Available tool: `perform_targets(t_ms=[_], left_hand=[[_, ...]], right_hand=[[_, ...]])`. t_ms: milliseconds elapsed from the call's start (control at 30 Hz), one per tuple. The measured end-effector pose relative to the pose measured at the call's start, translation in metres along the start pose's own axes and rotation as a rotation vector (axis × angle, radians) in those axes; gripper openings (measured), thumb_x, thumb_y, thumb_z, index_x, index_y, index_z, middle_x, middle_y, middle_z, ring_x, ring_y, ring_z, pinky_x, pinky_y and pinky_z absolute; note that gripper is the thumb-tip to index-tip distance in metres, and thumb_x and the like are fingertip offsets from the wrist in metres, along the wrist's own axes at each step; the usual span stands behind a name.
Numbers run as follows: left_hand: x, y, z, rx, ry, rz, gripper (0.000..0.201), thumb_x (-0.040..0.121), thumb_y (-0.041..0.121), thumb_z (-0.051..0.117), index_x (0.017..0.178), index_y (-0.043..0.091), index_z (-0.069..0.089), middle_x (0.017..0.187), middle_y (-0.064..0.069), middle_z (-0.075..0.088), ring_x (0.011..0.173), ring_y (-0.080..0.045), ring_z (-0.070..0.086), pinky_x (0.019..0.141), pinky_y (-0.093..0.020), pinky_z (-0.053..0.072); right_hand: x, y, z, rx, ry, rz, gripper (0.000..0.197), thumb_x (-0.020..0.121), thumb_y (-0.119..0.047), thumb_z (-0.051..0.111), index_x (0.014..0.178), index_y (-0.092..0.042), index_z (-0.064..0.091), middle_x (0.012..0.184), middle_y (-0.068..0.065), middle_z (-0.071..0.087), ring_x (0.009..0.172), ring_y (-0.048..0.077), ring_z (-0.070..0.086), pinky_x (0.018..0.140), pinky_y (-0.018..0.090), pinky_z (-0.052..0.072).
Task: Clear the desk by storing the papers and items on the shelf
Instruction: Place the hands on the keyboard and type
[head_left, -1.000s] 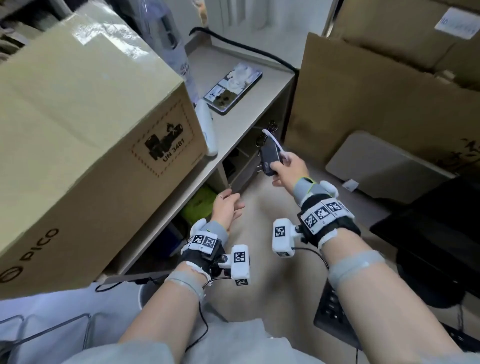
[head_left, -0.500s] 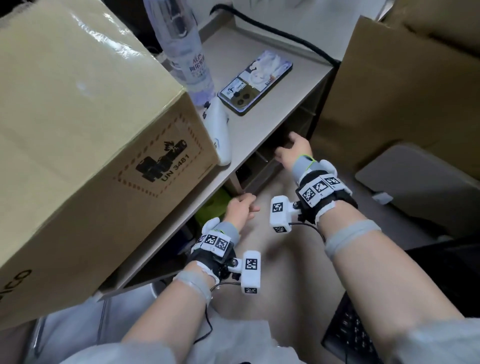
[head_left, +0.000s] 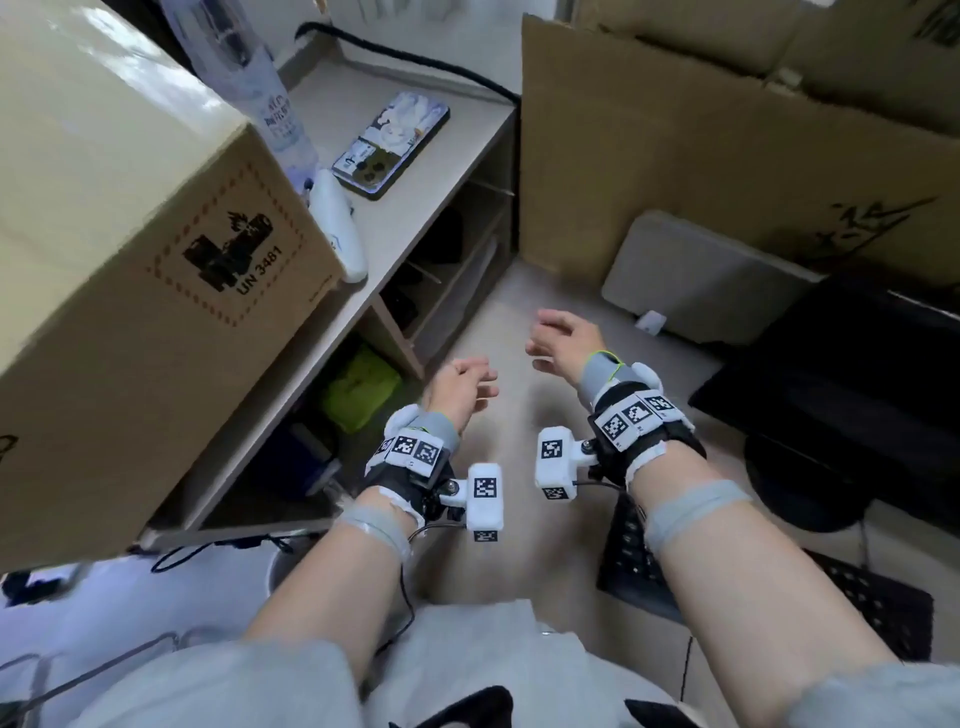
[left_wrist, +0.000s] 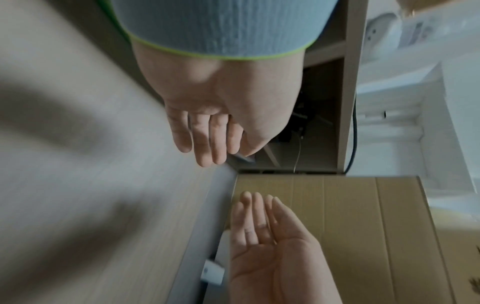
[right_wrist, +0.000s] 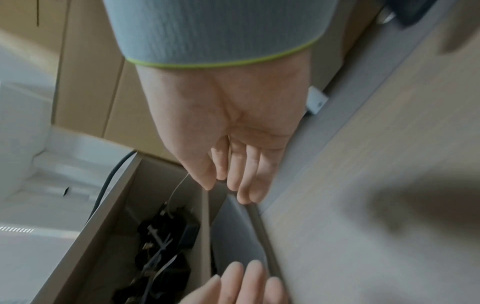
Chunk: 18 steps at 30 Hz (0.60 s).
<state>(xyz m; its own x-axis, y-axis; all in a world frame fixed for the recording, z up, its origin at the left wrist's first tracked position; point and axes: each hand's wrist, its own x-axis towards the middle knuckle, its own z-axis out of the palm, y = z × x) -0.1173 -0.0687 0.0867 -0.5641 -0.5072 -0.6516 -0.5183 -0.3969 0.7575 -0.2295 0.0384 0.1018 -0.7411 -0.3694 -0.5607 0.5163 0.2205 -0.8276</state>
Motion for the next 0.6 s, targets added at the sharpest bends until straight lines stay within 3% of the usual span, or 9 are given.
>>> perform_targets(t_ms=[133, 233, 367, 433, 467, 533, 600], left_hand=[[-0.029, -0.027, 0.058, 0.082, -0.131, -0.031, 0.006, 0.096, 0.017, 0.051, 0.096, 0.019, 0.057, 0.083, 0.003, 0.062, 0.065, -0.013, 0.058, 0.063, -0.025, 0.040], [-0.050, -0.058, 0.097, 0.169, -0.178, -0.060, 0.010, 0.096, 0.015, 0.052, 0.089, 0.020, 0.057, 0.082, 0.001, 0.060, 0.066, -0.012, 0.055, 0.060, -0.024, 0.037], [-0.086, -0.123, 0.158, 0.357, -0.195, -0.097, 0.014, 0.093, 0.013, 0.054, 0.106, 0.015, 0.059, 0.085, 0.001, 0.057, 0.070, -0.009, 0.051, 0.059, -0.022, 0.039], [-0.107, -0.164, 0.198, 0.450, -0.253, -0.128, 0.021, 0.089, 0.013, 0.059, 0.110, 0.014, 0.058, 0.096, -0.005, 0.065, 0.079, -0.014, 0.058, 0.070, -0.026, 0.048], [-0.109, -0.174, 0.204, 0.500, -0.262, -0.137, 0.027, 0.086, 0.016, 0.062, 0.112, 0.014, 0.058, 0.107, -0.009, 0.067, 0.089, -0.021, 0.063, 0.083, -0.030, 0.051], [-0.109, -0.192, 0.217, 0.658, -0.252, -0.139, 0.058, 0.074, 0.034, 0.068, 0.126, 0.012, 0.056, 0.124, -0.010, 0.064, 0.115, -0.027, 0.061, 0.104, -0.040, 0.046], [-0.110, -0.202, 0.232, 0.845, -0.195, -0.167, 0.081, 0.070, 0.043, 0.066, 0.141, 0.009, 0.046, 0.139, -0.012, 0.052, 0.130, -0.032, 0.050, 0.111, -0.042, 0.038]], right_hand=[[-0.039, 0.036, -0.072, 0.041, 0.076, 0.039, 0.022, 0.093, -0.007, 0.059, 0.115, -0.012, 0.061, 0.093, 0.011, 0.061, 0.066, 0.016, 0.059, 0.060, 0.023, 0.051], [-0.064, 0.071, -0.125, 0.066, 0.164, 0.106, 0.027, 0.094, -0.008, 0.059, 0.120, -0.010, 0.061, 0.089, 0.007, 0.060, 0.061, 0.010, 0.059, 0.056, 0.019, 0.048], [-0.112, 0.133, -0.216, 0.043, 0.336, 0.199, 0.027, 0.093, -0.007, 0.057, 0.119, -0.009, 0.065, 0.084, 0.007, 0.059, 0.065, 0.013, 0.055, 0.060, 0.021, 0.048], [-0.139, 0.173, -0.273, -0.002, 0.457, 0.255, 0.030, 0.091, -0.006, 0.059, 0.119, -0.007, 0.066, 0.084, 0.008, 0.060, 0.068, 0.017, 0.053, 0.062, 0.020, 0.047], [-0.143, 0.186, -0.283, -0.034, 0.503, 0.277, 0.031, 0.090, -0.007, 0.060, 0.121, -0.007, 0.066, 0.089, 0.009, 0.062, 0.068, 0.018, 0.055, 0.063, 0.018, 0.047], [-0.153, 0.207, -0.305, -0.131, 0.592, 0.331, 0.038, 0.088, -0.012, 0.063, 0.125, -0.012, 0.063, 0.114, 0.011, 0.066, 0.094, 0.026, 0.063, 0.081, 0.020, 0.048], [-0.161, 0.225, -0.333, -0.252, 0.675, 0.435, 0.048, 0.086, -0.019, 0.064, 0.133, -0.020, 0.056, 0.140, 0.008, 0.053, 0.126, 0.032, 0.049, 0.106, 0.033, 0.040]])
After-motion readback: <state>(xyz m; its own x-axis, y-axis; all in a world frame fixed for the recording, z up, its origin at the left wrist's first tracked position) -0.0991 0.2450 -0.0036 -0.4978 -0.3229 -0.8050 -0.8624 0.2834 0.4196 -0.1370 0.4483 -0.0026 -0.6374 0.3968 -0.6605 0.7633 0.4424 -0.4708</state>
